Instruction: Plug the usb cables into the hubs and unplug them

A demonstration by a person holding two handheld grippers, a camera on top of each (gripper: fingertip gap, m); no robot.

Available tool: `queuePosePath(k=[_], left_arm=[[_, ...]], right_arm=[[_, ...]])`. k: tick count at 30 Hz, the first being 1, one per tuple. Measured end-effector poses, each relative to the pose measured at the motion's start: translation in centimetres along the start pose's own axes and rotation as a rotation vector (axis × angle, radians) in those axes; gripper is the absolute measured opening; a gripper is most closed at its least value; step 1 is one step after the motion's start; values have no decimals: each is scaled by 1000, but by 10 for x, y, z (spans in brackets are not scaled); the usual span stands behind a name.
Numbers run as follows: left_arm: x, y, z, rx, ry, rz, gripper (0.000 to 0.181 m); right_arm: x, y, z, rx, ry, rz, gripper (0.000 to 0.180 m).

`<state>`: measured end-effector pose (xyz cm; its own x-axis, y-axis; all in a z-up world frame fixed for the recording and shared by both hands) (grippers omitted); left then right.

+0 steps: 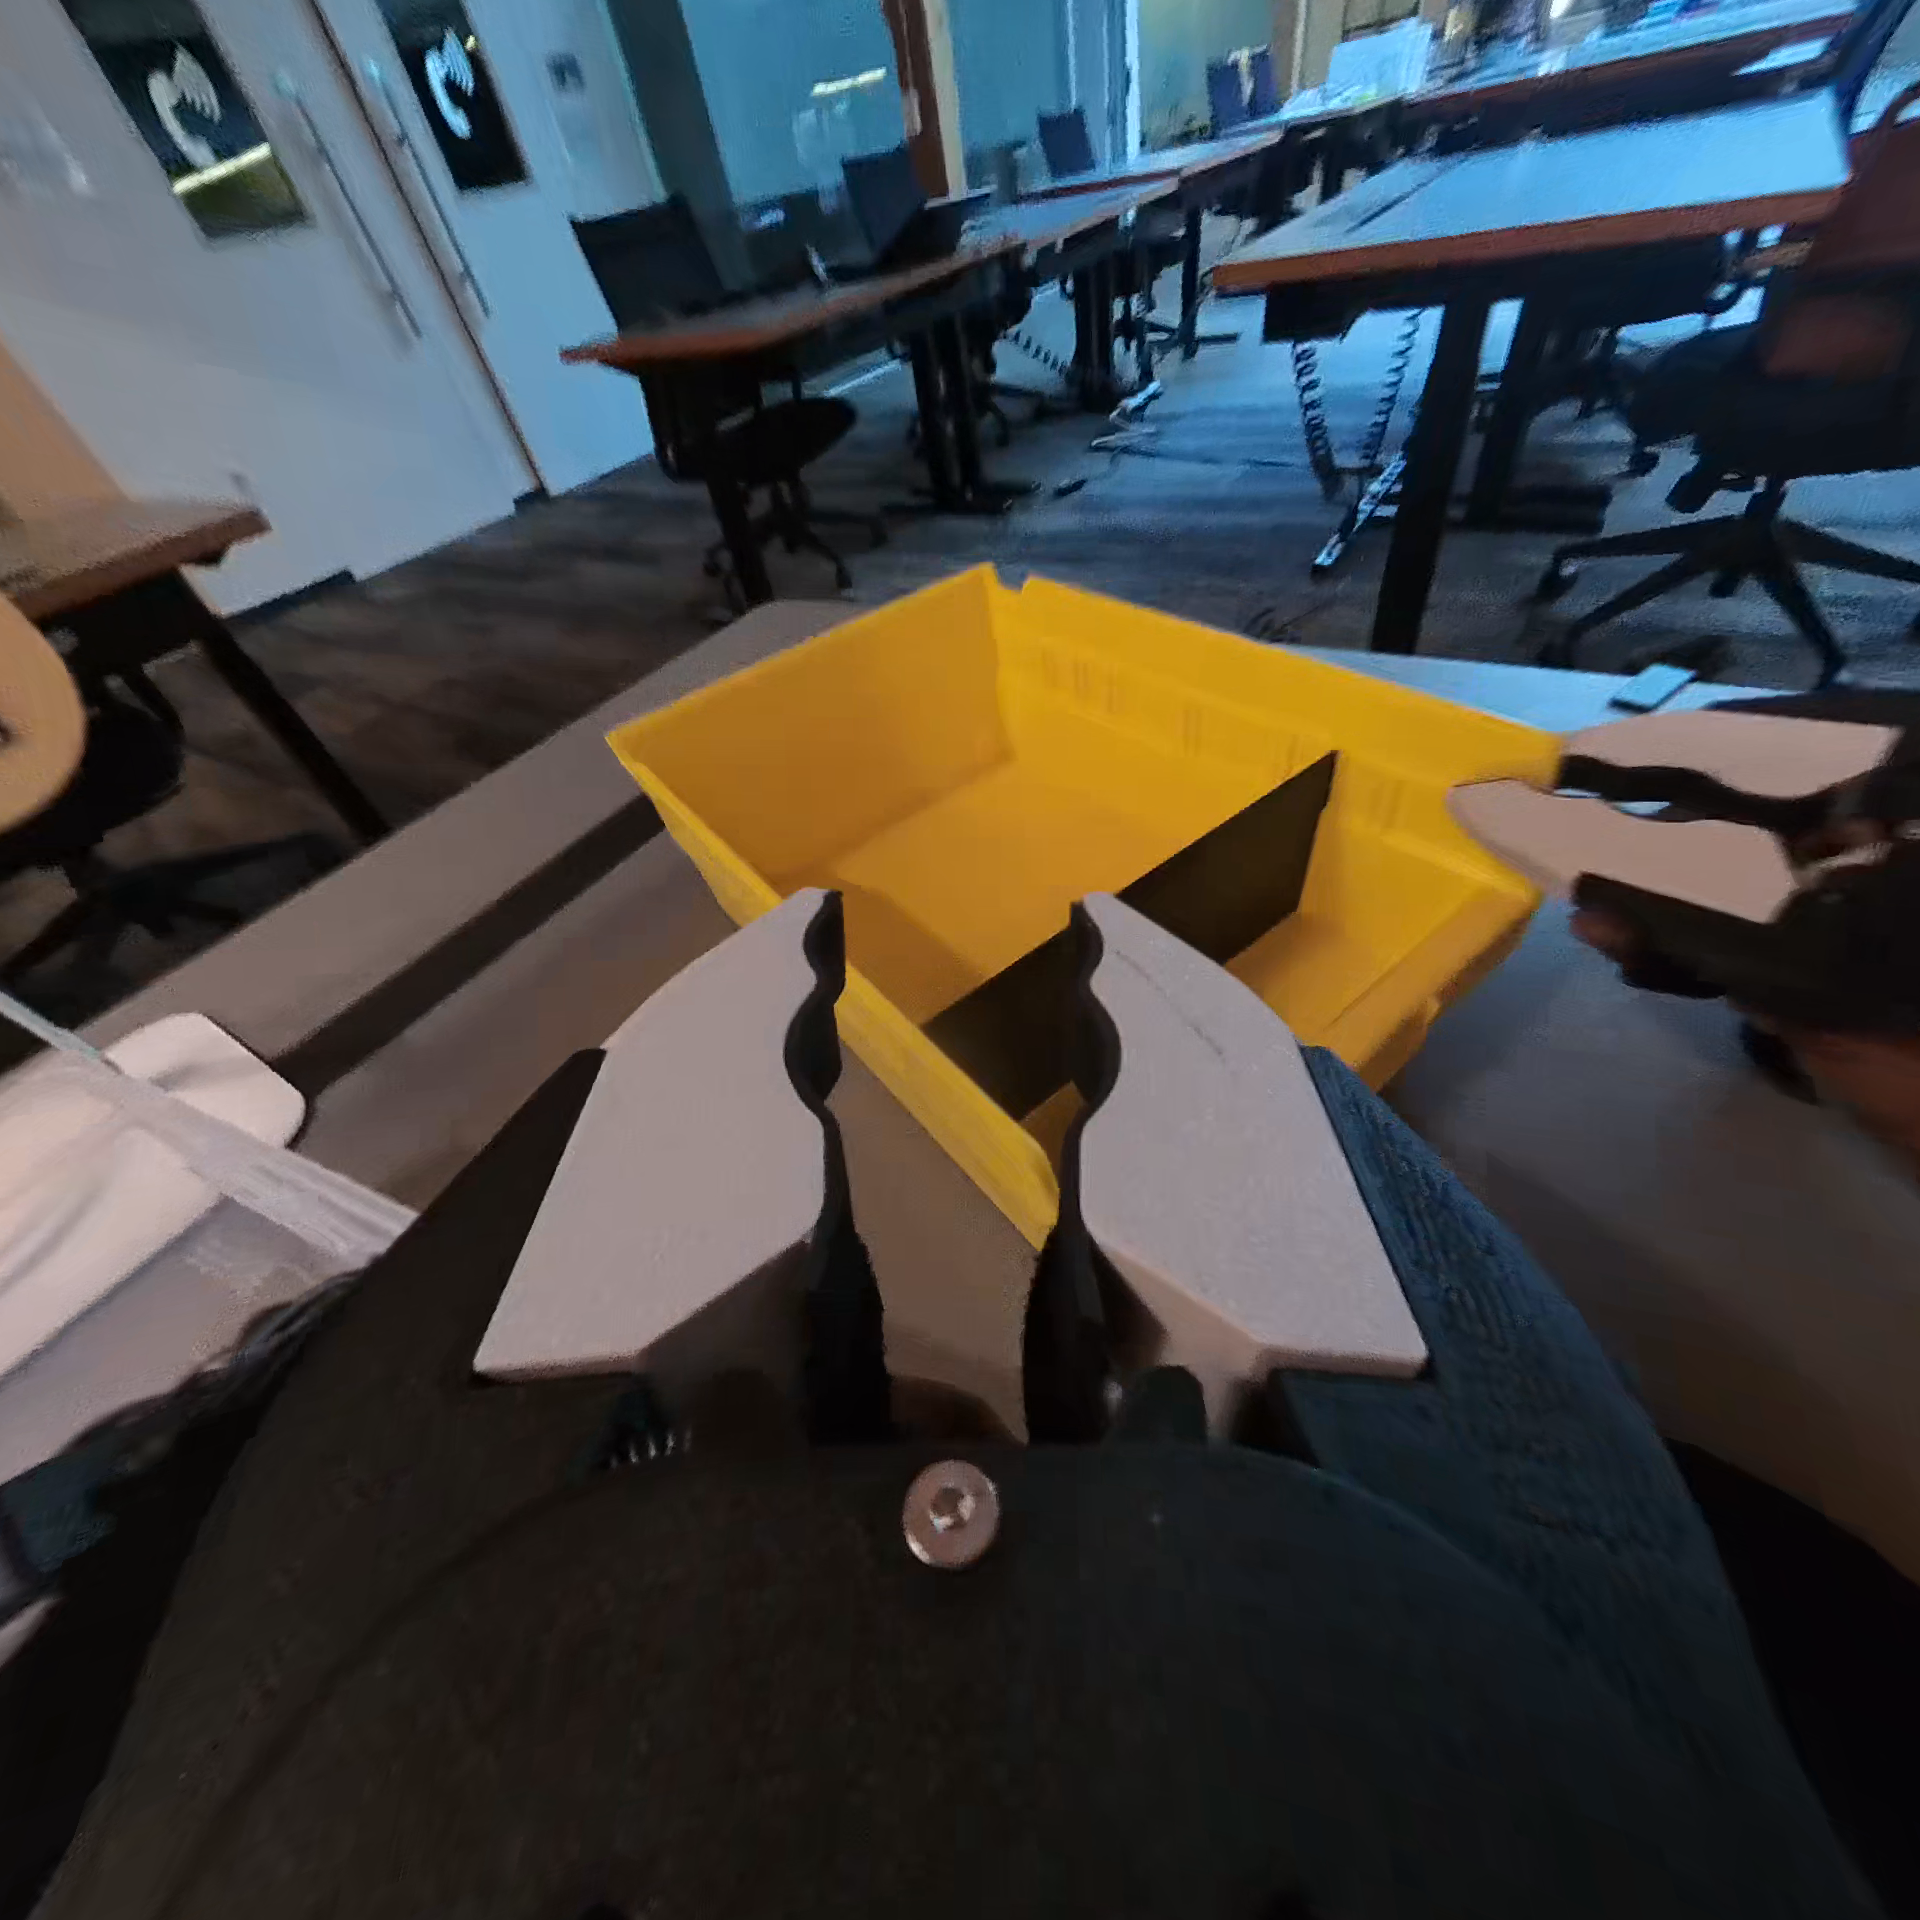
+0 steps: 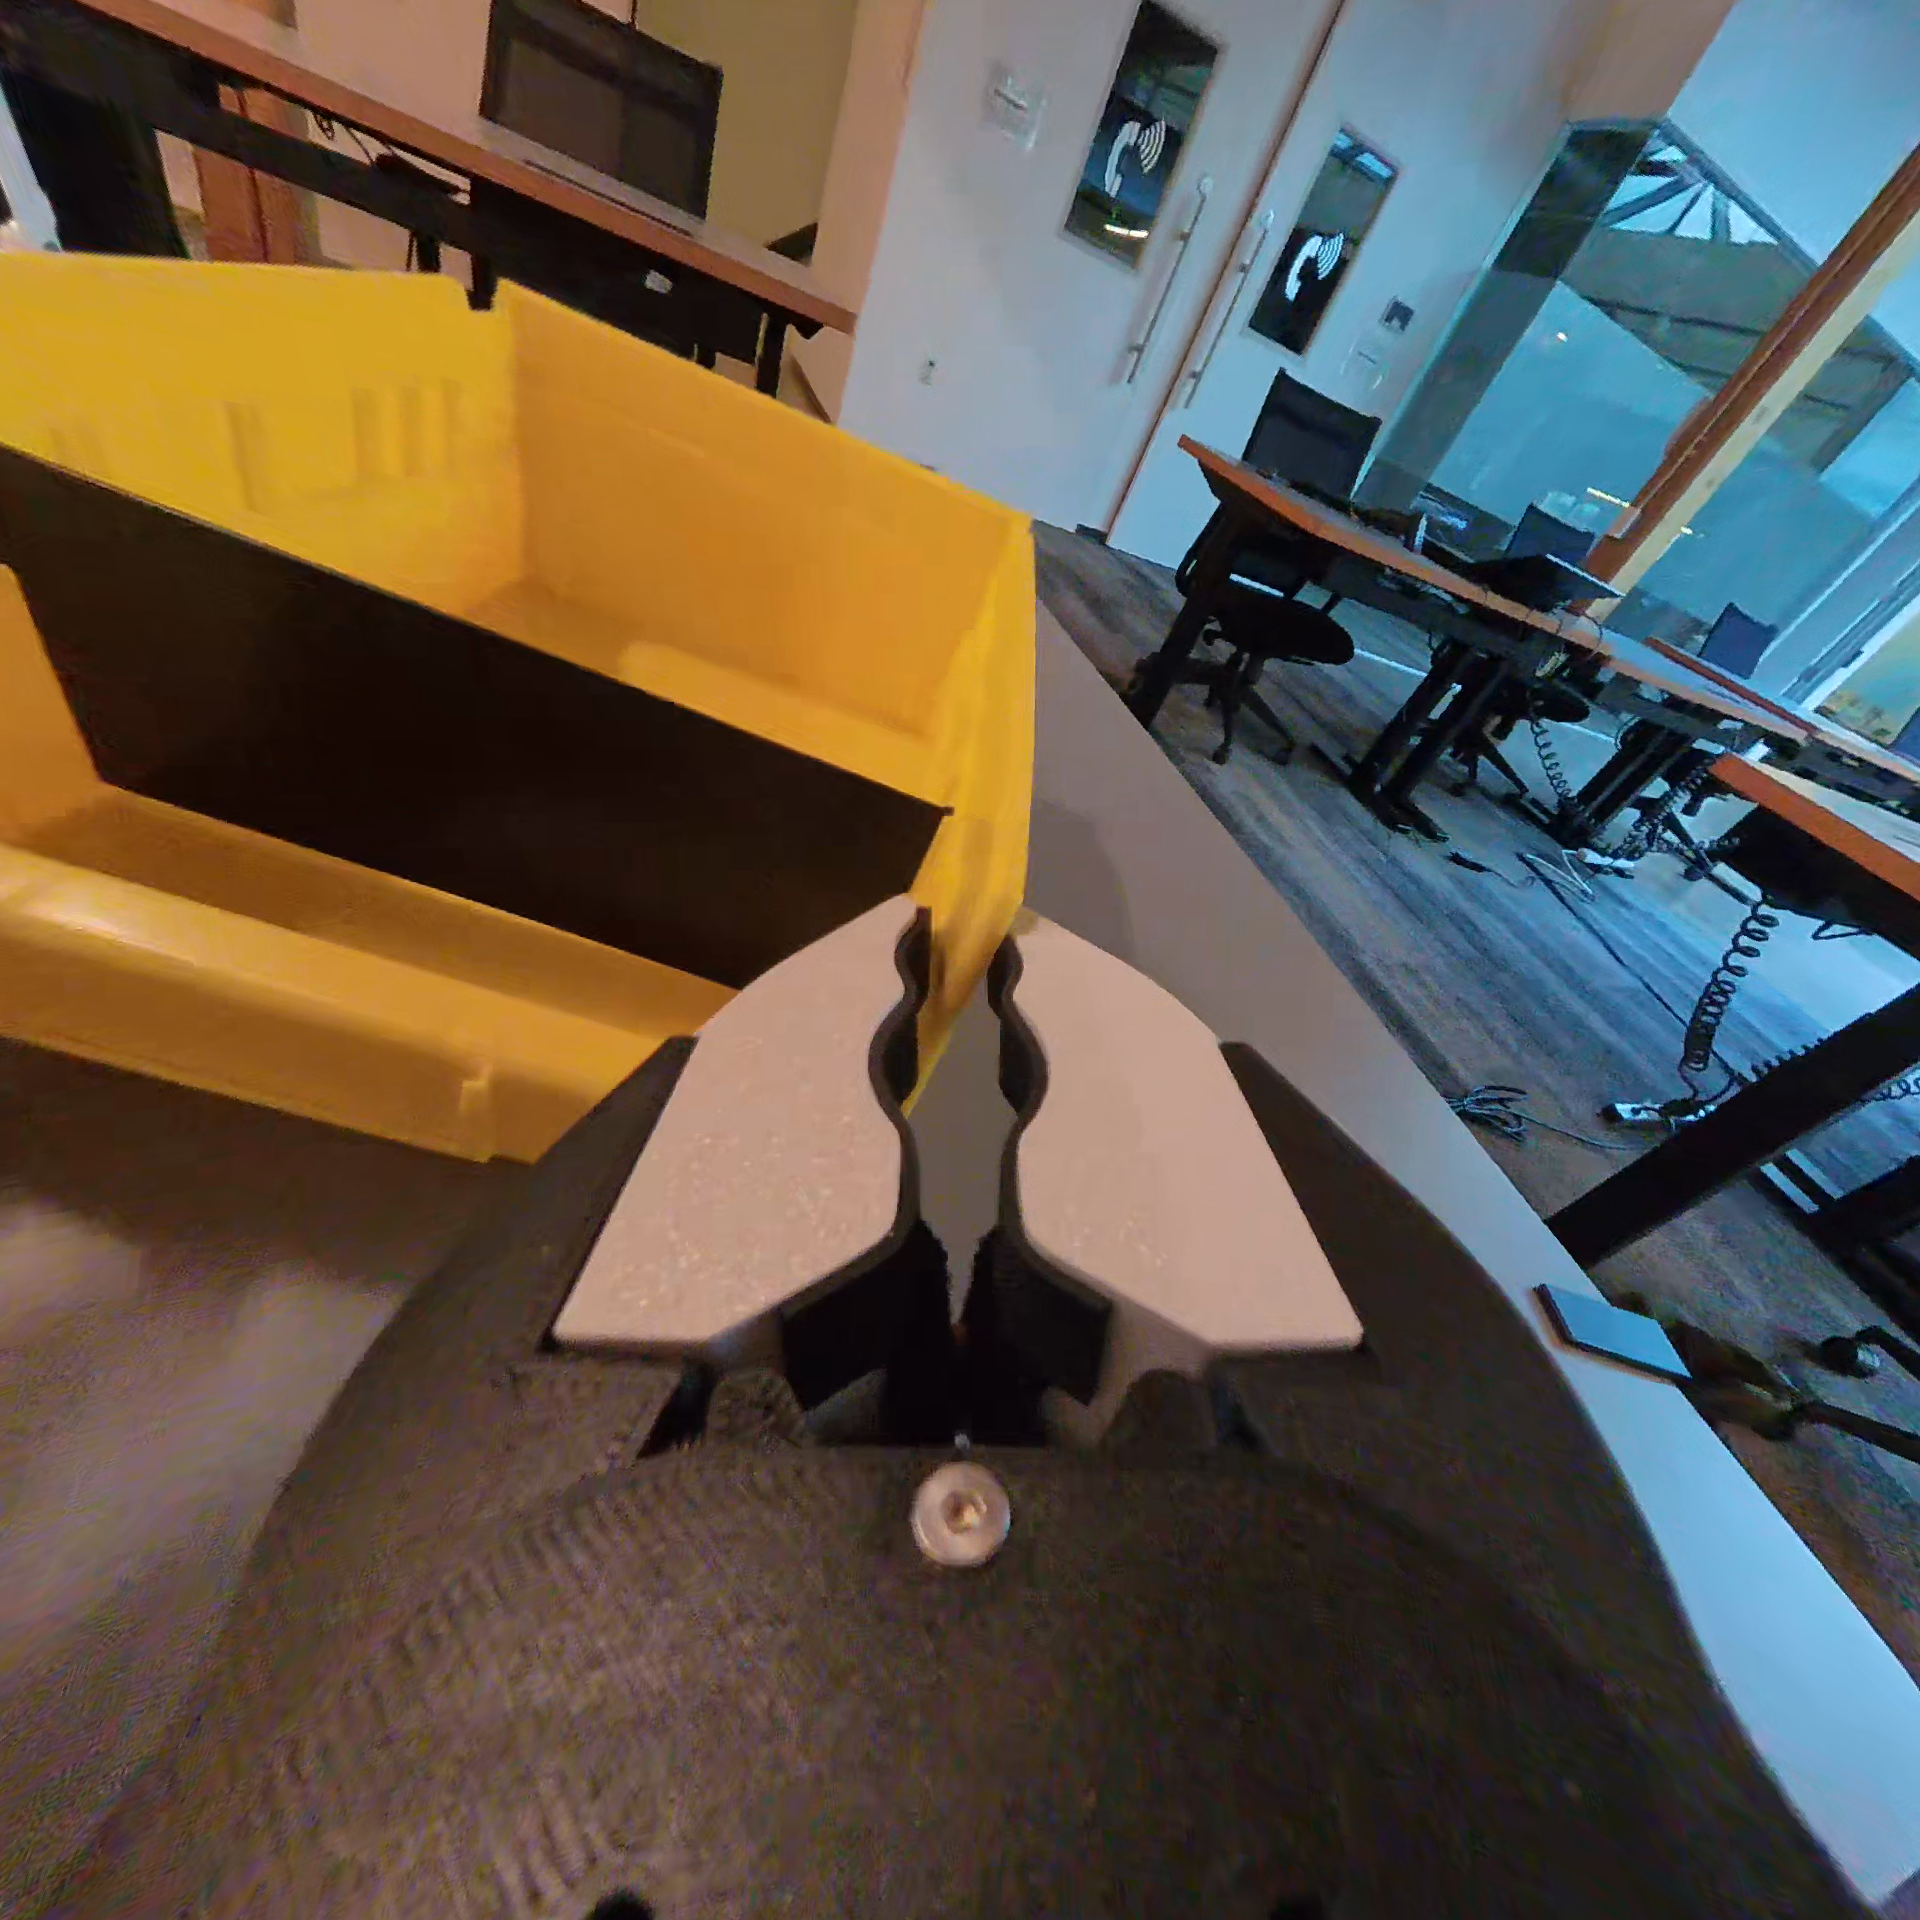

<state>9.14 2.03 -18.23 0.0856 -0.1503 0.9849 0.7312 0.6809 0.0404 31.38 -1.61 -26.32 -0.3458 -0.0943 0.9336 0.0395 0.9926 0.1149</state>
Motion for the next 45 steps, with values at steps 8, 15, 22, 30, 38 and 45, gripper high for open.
queuePosePath(k=[8, 15, 22, 30, 38, 45], left_arm=[[-9, -95, 26, -108, 262, 272, 55], [-89, -143, 47, -123, 540, 686, 62], [-110, -146, 65, -110, 583, 831, 43], [-116, -172, 96, -121, 521, 844, 35], [-121, -226, 146, -34, 512, 925, 37], [-121, -294, 175, 38, 464, 1000, 38]], right_arm=[[24, -10, -5, 3, -102, -257, 46], [60, -26, 51, 528, -468, -426, 55], [24, -16, 80, 758, -713, -61, 51], [0, -3, 73, 647, -898, 136, 34], [-1, -3, 73, 632, -921, 108, 33], [-2, -2, 71, 624, -912, 111, 33]])
Point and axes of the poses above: each gripper's, where its closed fingertips meet, y out along the fingers, x out of its top, z = x × y across the jaws, the point moved 7 cm from there along -y, back along the fingers, and after that the axes turned 14 degrees about -z, right-handed, at the moved point
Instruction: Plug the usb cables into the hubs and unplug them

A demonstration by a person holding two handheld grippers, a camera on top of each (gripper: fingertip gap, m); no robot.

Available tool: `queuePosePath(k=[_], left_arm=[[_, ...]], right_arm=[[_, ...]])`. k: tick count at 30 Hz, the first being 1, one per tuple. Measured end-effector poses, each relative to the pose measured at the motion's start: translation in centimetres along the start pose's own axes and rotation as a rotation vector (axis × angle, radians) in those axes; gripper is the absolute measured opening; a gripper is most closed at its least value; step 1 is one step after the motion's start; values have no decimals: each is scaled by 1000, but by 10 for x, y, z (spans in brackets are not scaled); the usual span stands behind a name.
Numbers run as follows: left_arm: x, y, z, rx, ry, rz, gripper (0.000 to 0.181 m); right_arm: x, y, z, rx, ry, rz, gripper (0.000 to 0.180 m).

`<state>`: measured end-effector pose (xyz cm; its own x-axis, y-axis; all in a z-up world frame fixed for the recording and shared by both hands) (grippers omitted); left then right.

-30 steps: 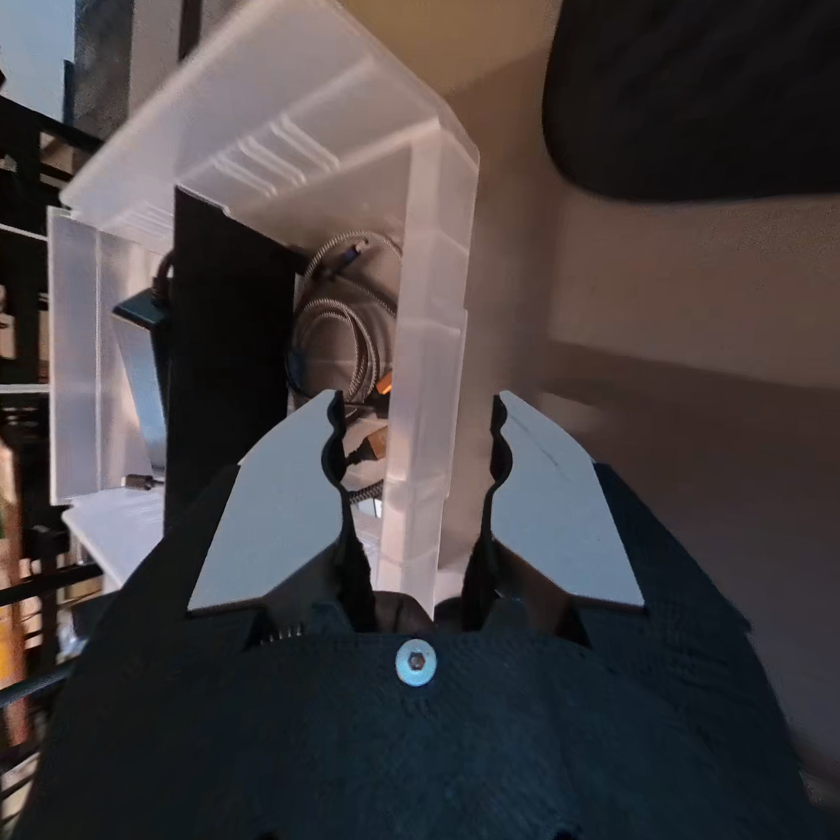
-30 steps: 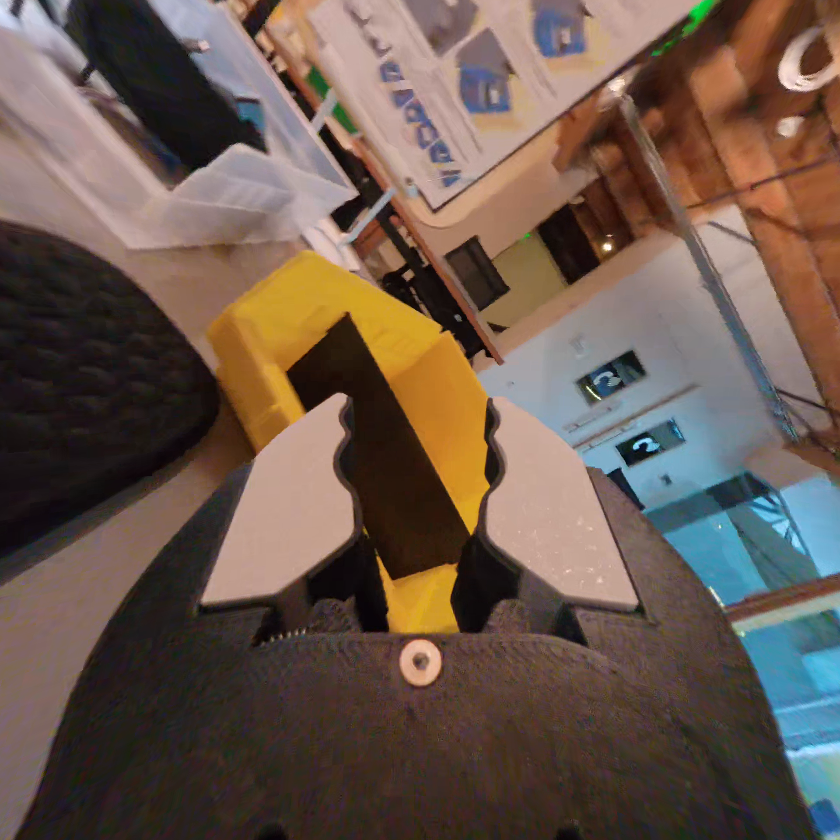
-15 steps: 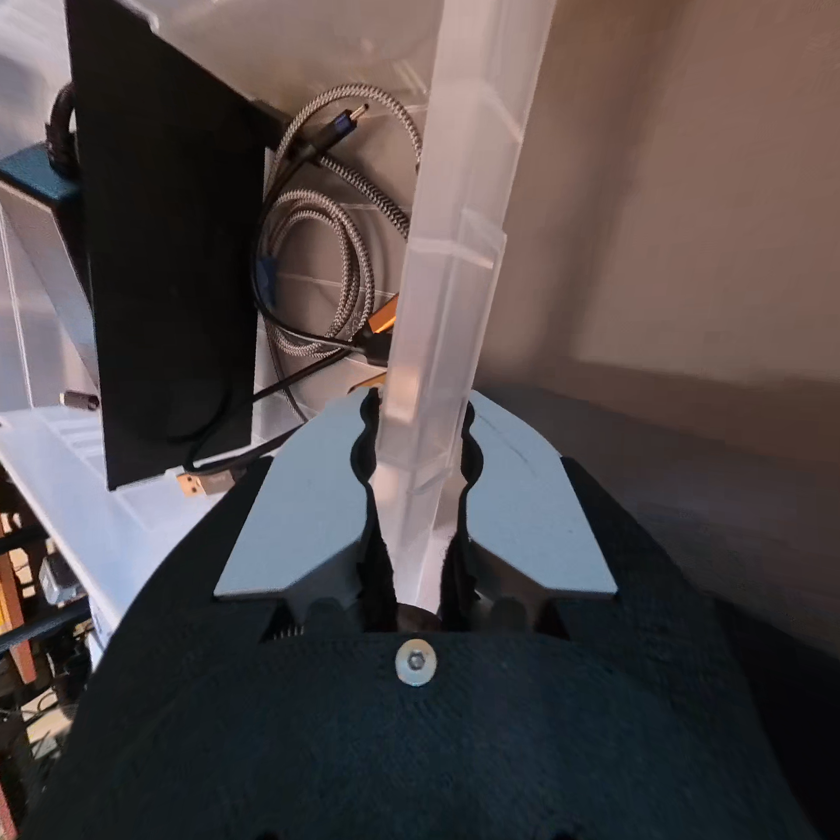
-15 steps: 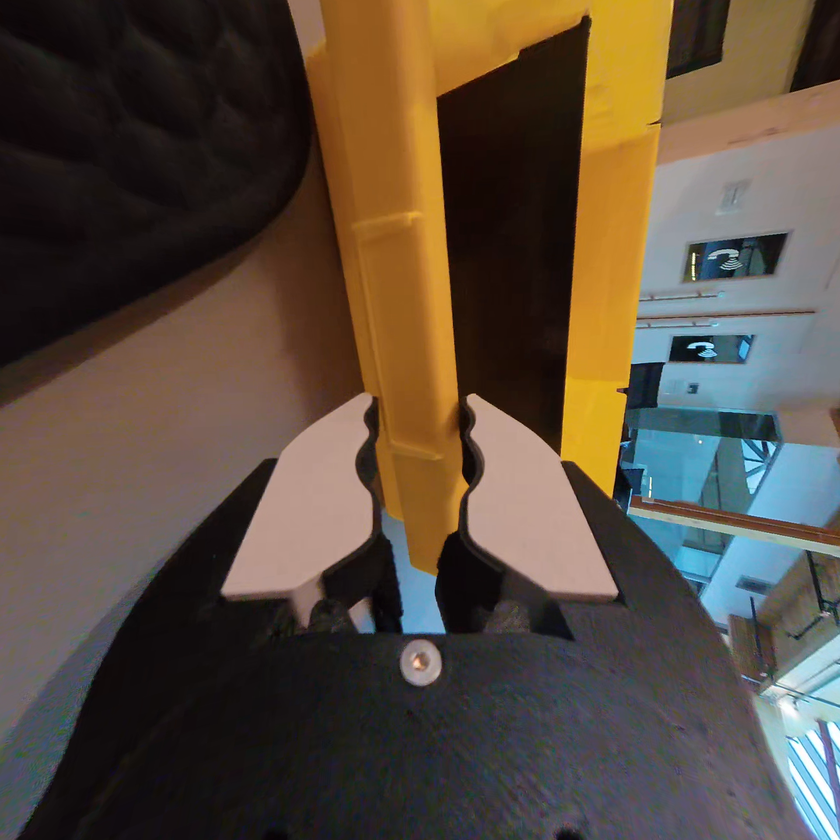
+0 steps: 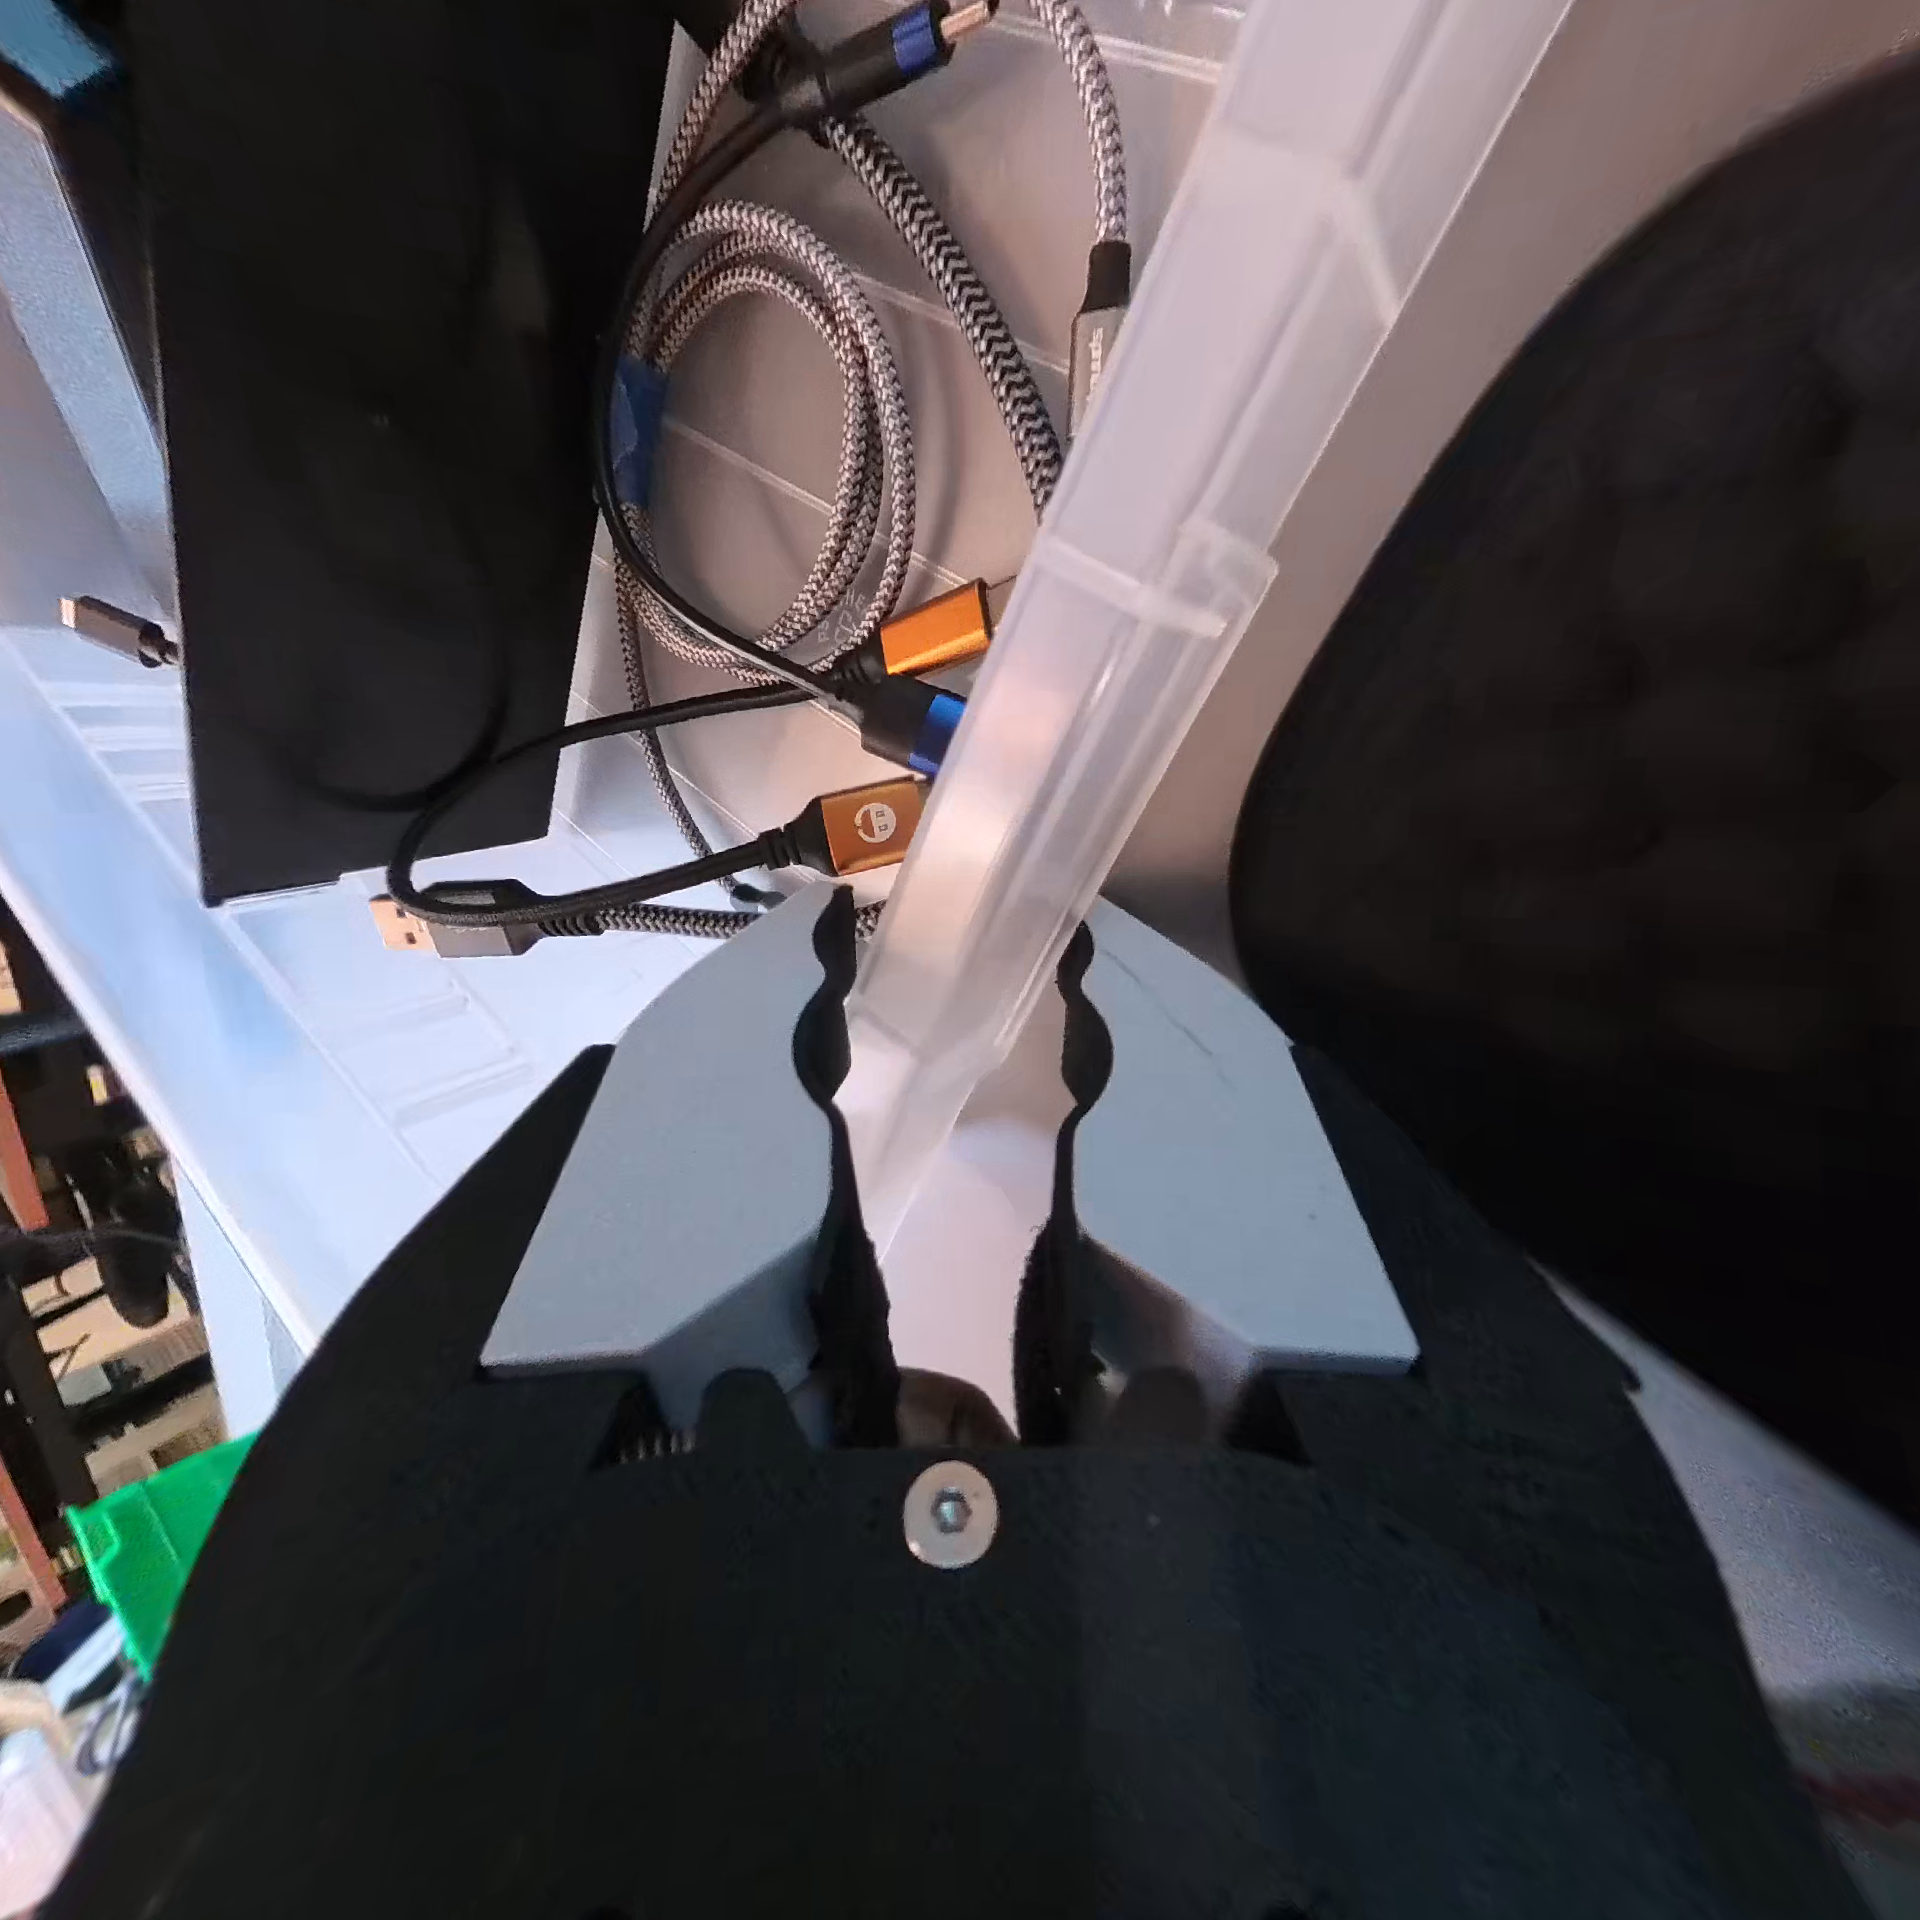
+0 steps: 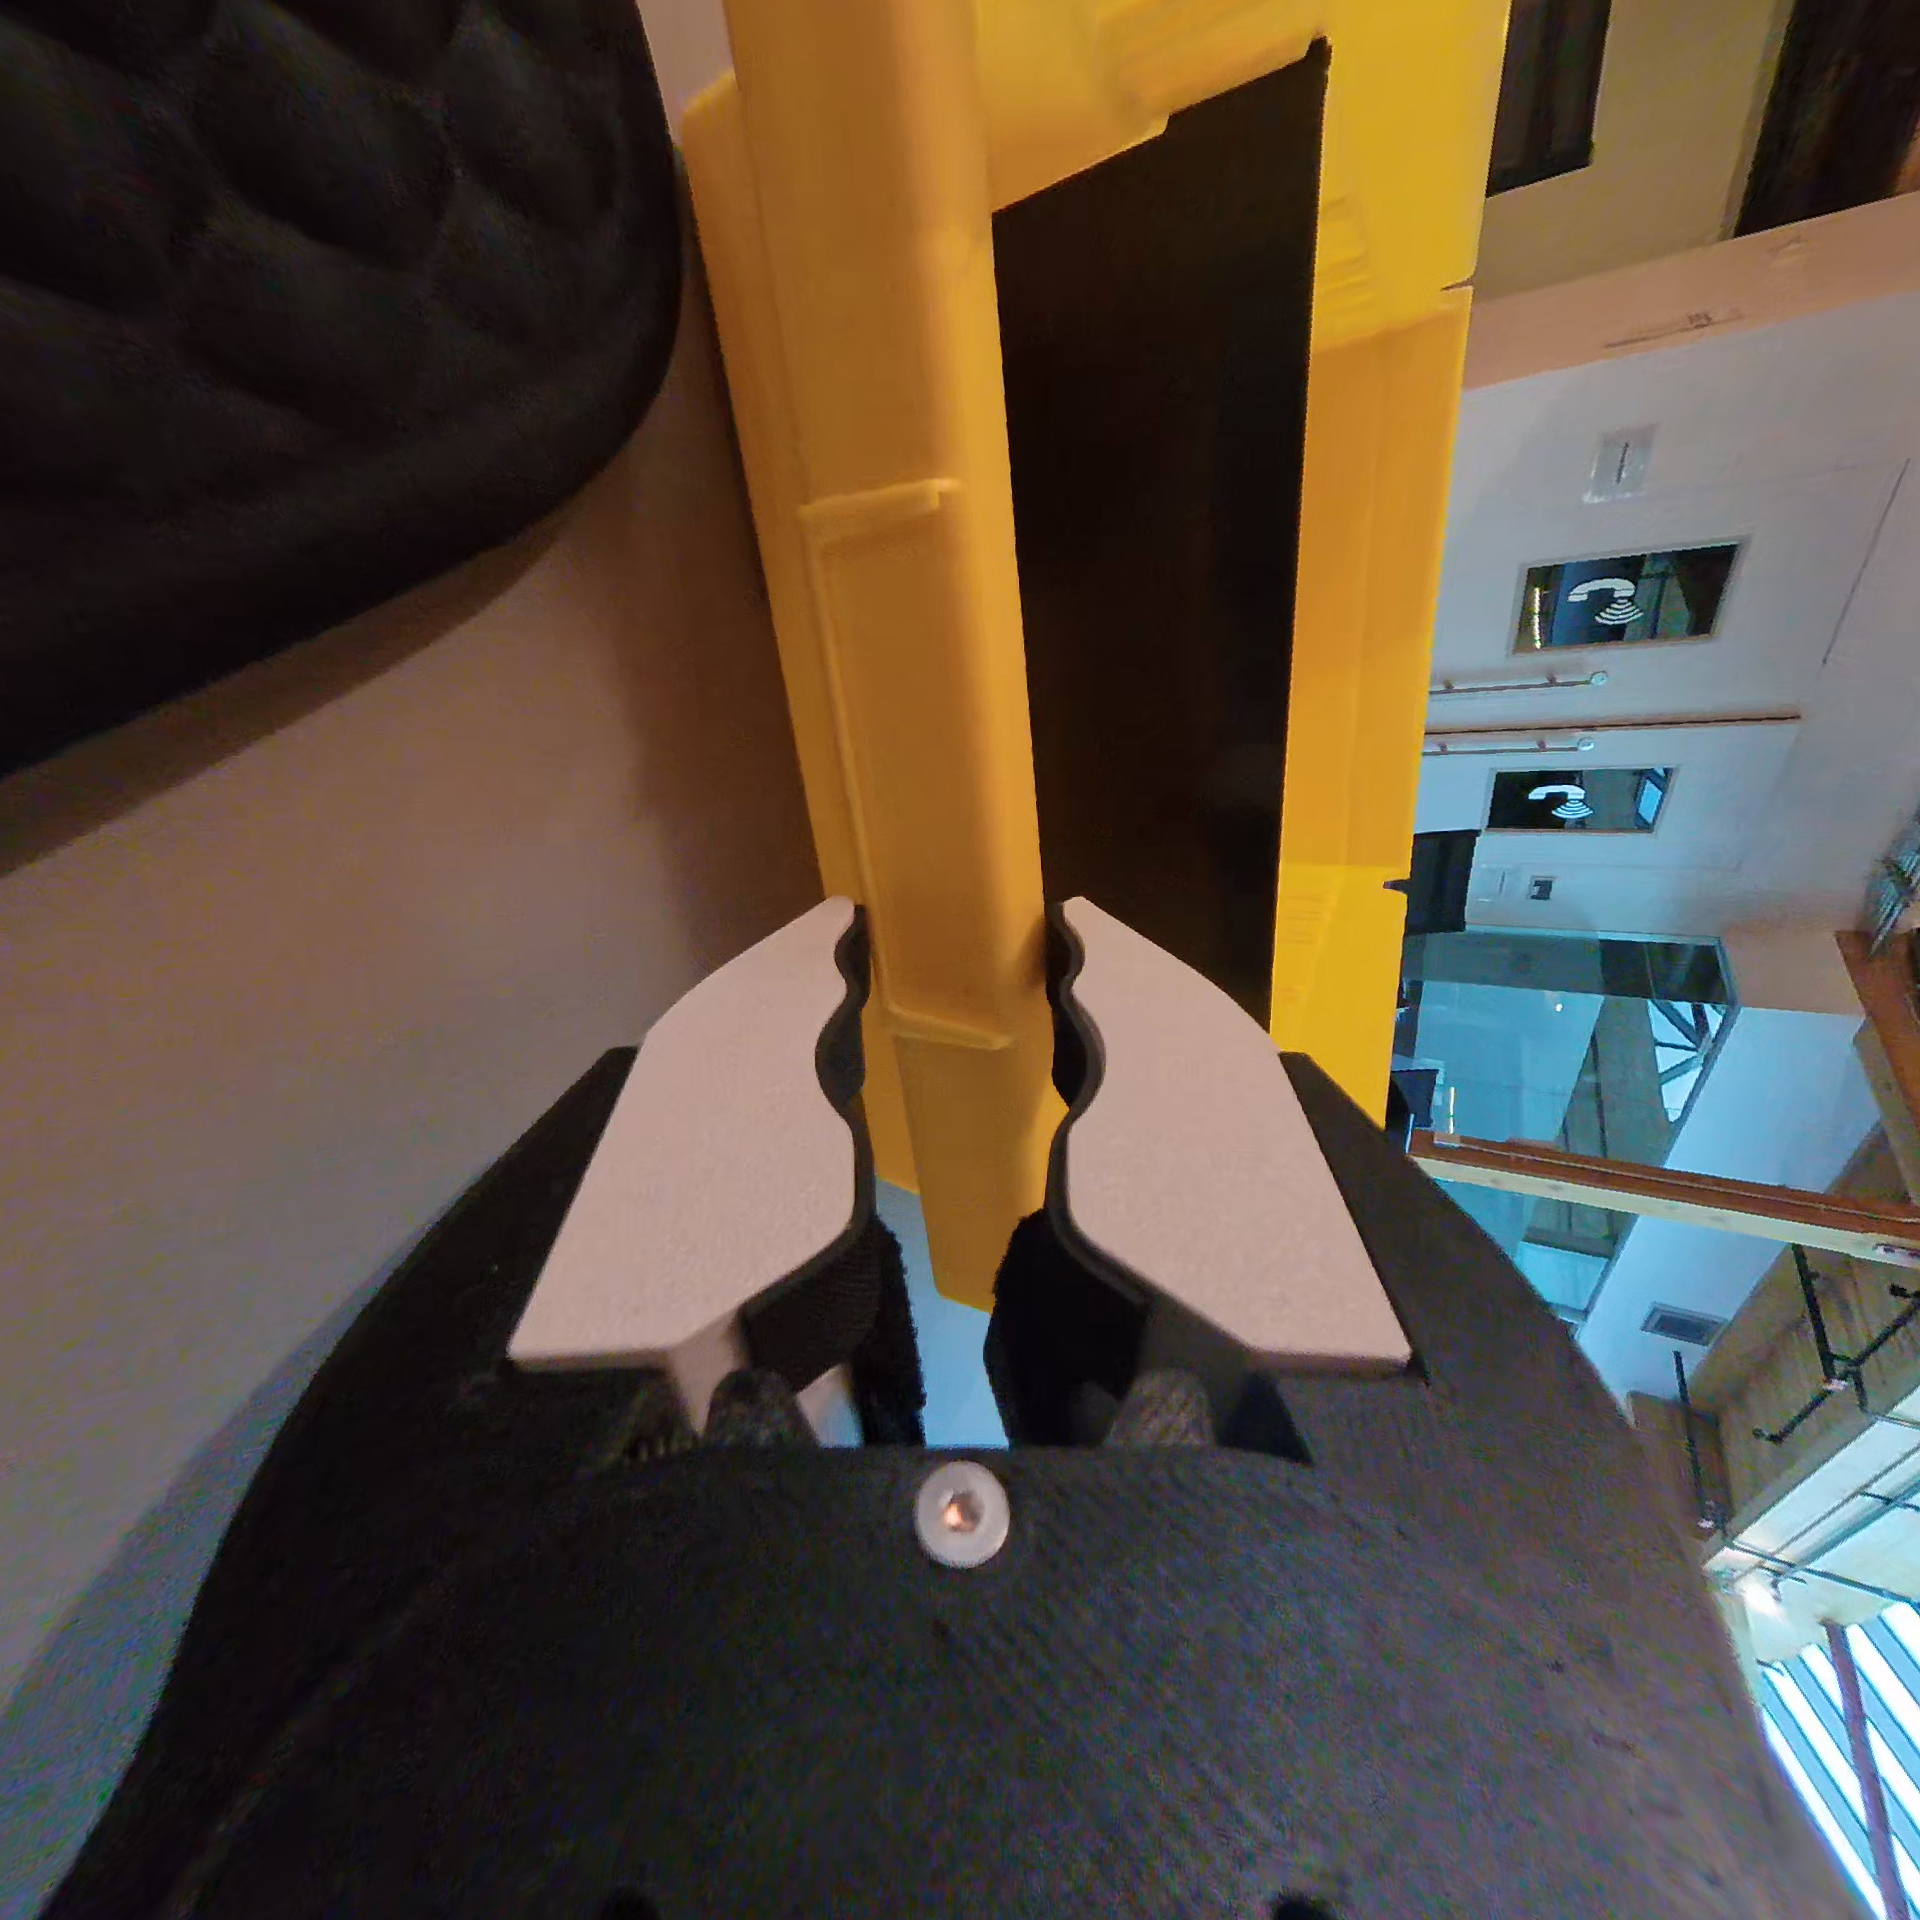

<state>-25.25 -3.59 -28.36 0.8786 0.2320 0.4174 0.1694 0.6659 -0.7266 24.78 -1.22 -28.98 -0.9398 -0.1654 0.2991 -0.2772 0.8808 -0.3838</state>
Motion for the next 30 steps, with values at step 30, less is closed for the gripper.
queuePosePath(k=[30], left_arm=[[-149, -126, -32, 97, -213, -125, 53]], right_arm=[[-59, -60, -7, -80, 264, -69, 49]])
Point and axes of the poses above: each gripper's, where its closed fingertips meet, y out along the fingers, x out of its top, z = x × y across the jaws, the point moved 7 cm from there along -y, back along the fingers, and after that the axes turned 14 degrees about -z, right-handed, at the moved point
